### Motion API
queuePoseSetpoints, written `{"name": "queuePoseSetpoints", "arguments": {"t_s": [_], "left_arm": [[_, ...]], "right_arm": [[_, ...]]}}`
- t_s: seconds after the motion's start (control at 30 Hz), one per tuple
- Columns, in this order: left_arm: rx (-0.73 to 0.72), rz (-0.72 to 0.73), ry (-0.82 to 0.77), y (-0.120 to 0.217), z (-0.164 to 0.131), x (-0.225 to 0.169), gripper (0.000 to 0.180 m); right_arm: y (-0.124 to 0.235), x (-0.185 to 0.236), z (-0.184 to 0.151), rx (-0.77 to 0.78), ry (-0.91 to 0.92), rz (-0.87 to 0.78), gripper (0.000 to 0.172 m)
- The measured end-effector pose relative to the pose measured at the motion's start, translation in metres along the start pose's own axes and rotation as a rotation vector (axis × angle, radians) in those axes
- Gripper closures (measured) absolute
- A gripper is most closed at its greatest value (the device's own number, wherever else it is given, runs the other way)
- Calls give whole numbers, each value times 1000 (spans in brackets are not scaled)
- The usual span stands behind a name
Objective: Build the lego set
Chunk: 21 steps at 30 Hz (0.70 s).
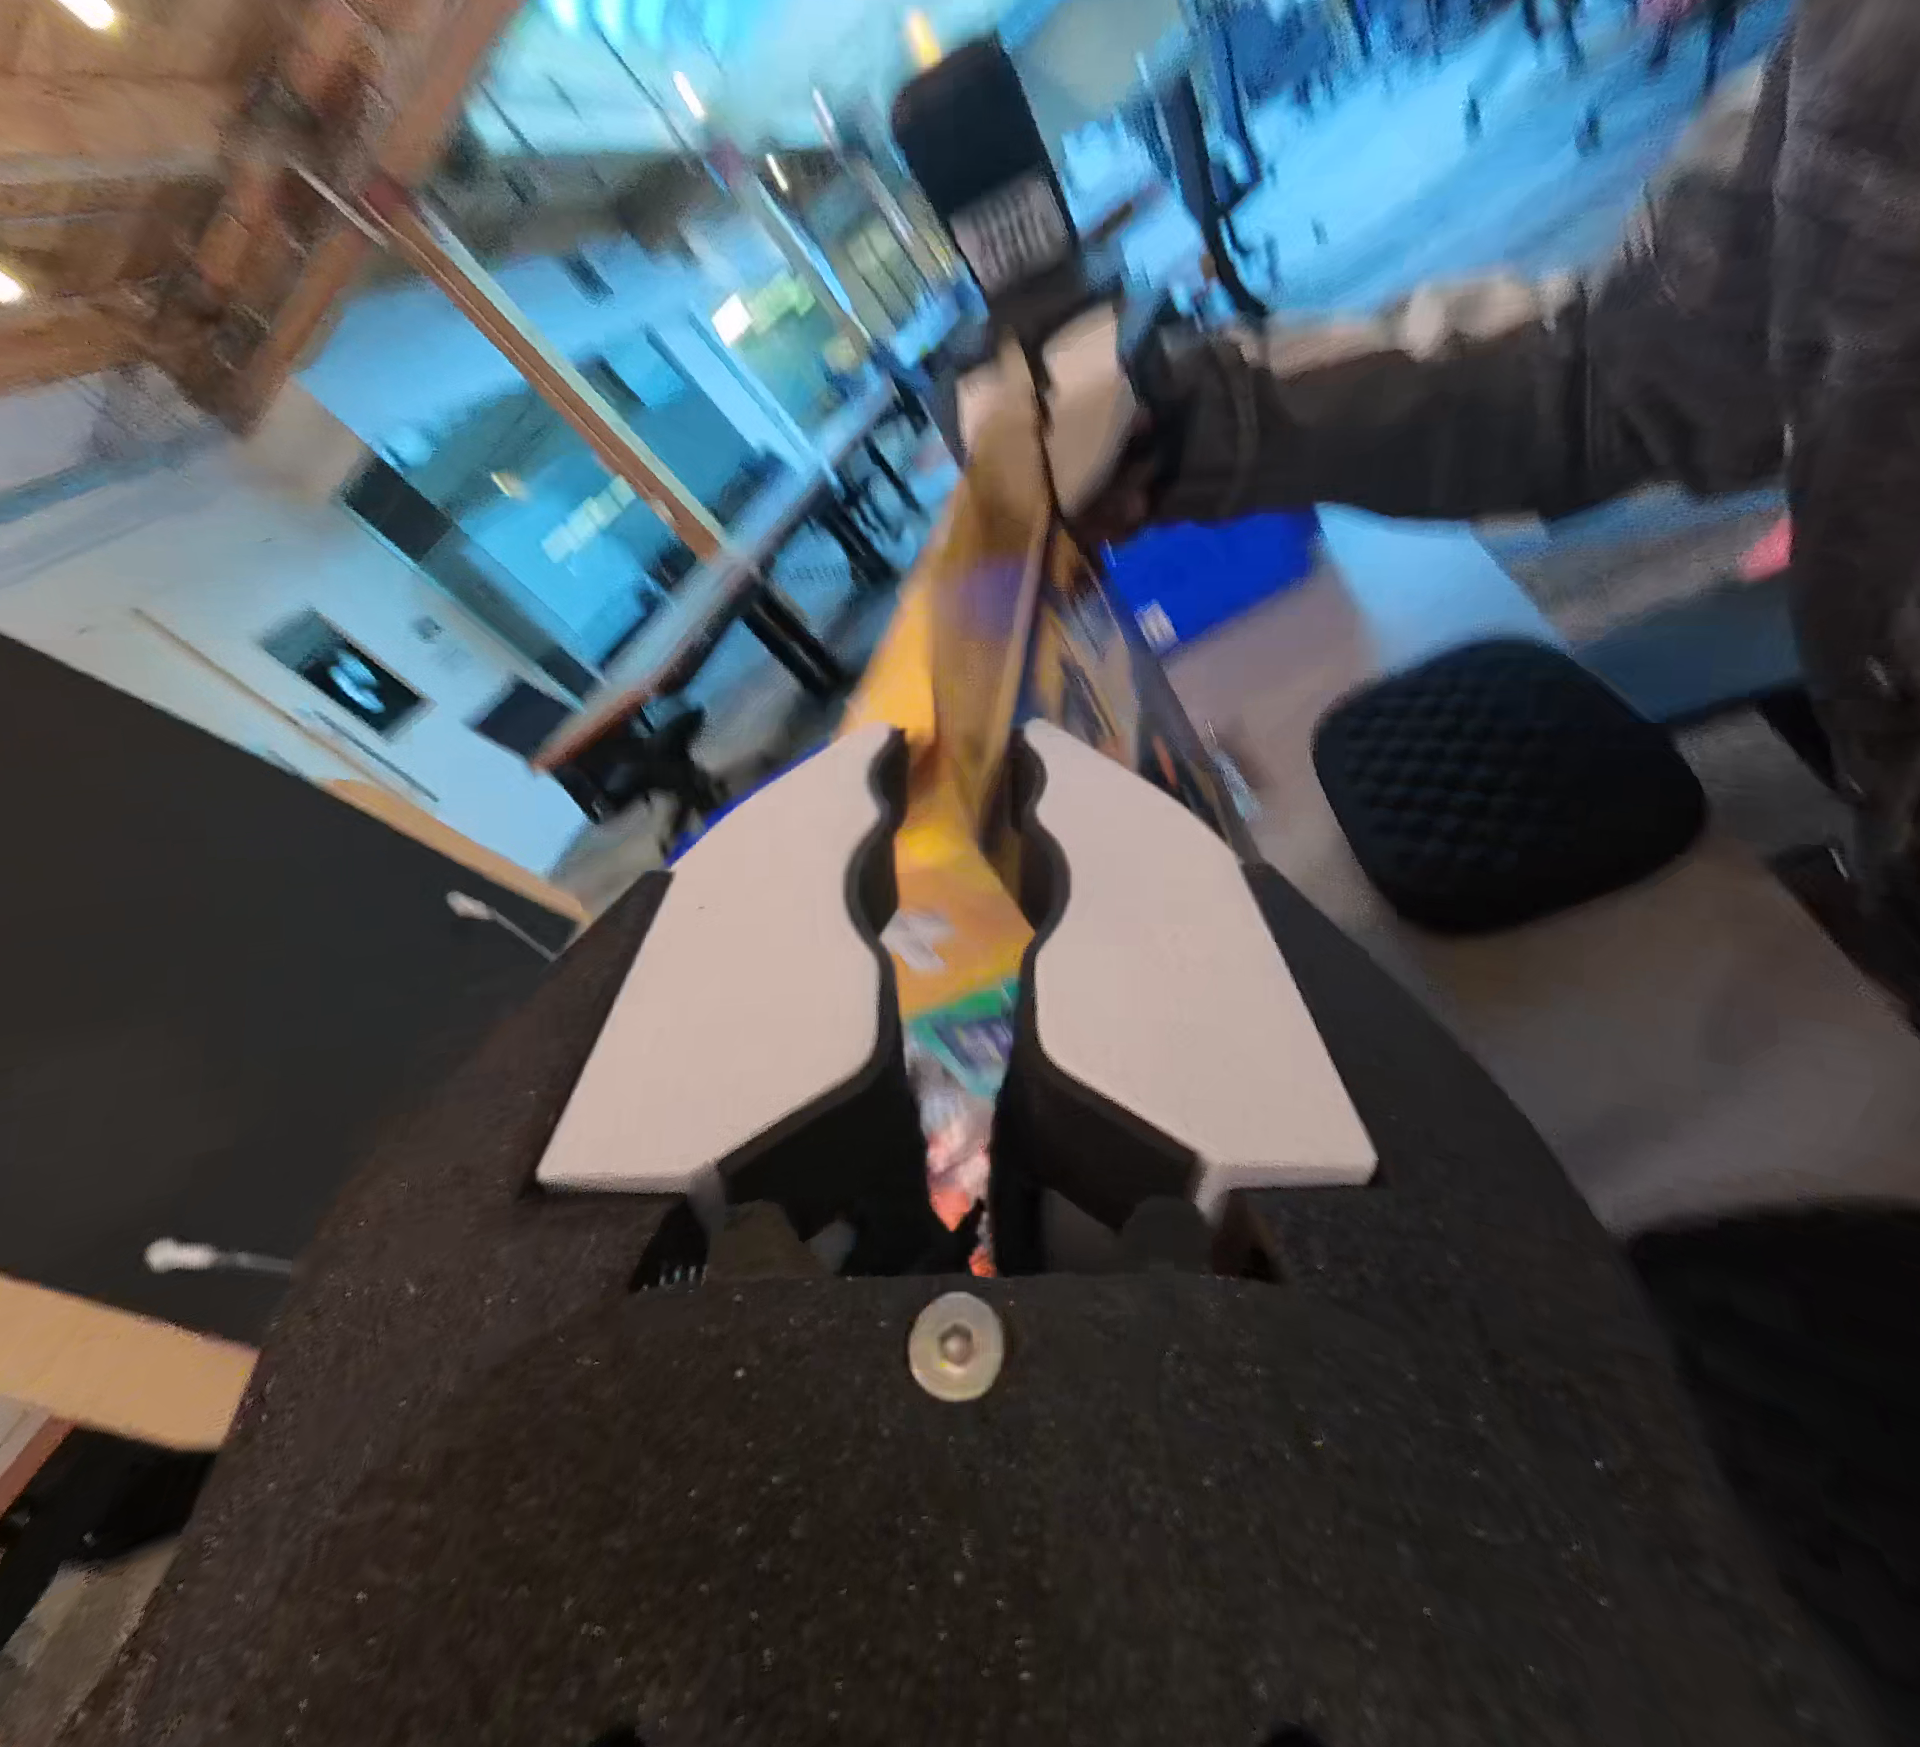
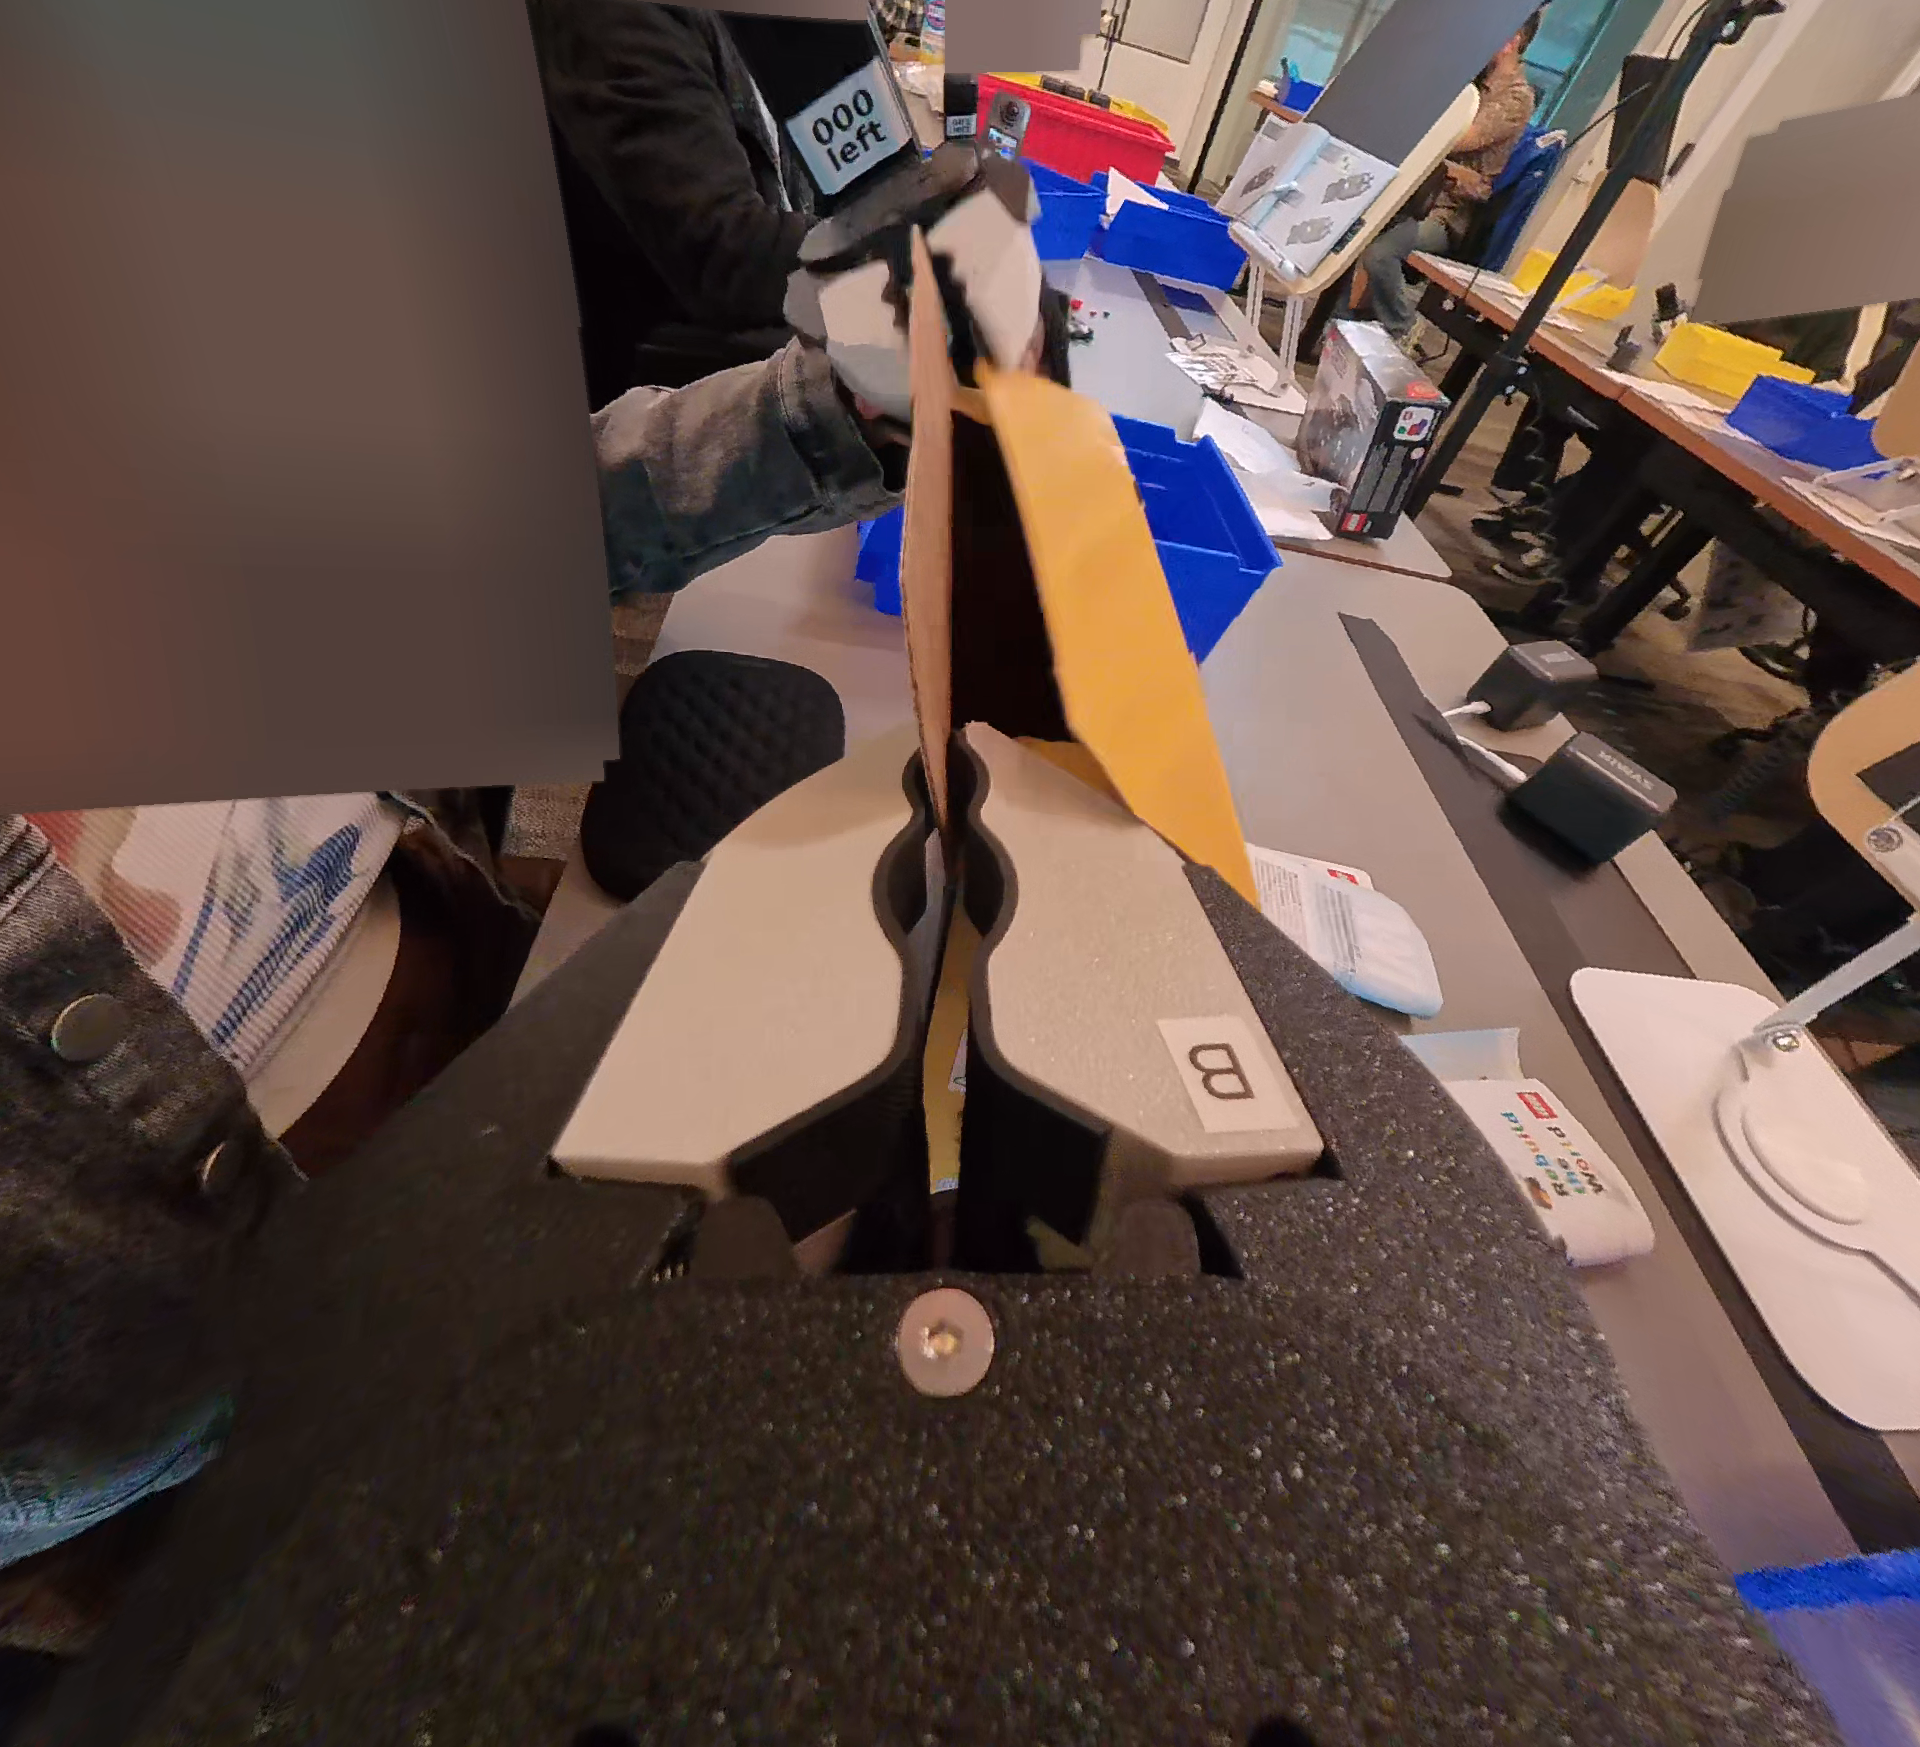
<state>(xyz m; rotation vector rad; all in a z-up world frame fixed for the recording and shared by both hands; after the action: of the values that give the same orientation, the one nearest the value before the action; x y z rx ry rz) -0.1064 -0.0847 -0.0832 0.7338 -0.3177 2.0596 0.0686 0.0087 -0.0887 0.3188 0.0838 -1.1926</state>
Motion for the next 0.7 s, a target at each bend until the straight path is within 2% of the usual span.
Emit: {"name": "queuePoseSetpoints", "arguments": {"t_s": [0.03,0.1,0.2,0.3,0.43,0.6,0.7], "left_arm": [[44,-12,9,-2,-8,-2,158],[-20,-26,0,-3,-3,-6,160],[20,-14,-11,-6,-3,-3,161],[0,-63,103,-6,-4,2,168],[-11,-104,268,-8,-7,8,173],[-25,-123,342,-8,-8,11,175],[-31,-133,353,-8,-9,9,175]], "right_arm": [[2,-2,-1,-5,-1,-10,171],[5,-3,-3,-17,-2,-2,171],[6,-5,-4,-32,39,-12,171],[8,-4,-5,-67,144,-70,169],[12,0,-8,-110,171,-134,140],[29,3,-1,-173,201,-206,136],[44,3,17,-311,278,-298,132]]}}
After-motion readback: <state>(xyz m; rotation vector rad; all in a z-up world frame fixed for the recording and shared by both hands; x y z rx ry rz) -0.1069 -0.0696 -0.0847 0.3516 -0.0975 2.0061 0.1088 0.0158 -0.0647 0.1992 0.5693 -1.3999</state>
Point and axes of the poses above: each gripper's, where its closed fingertips meet, y back along the fingers, z out of its top, x = y × z across the jaws, the point moved 4 cm from there along y, back along the fingers, and after that the axes turned 4 degrees about -z, right-handed, at the moved point
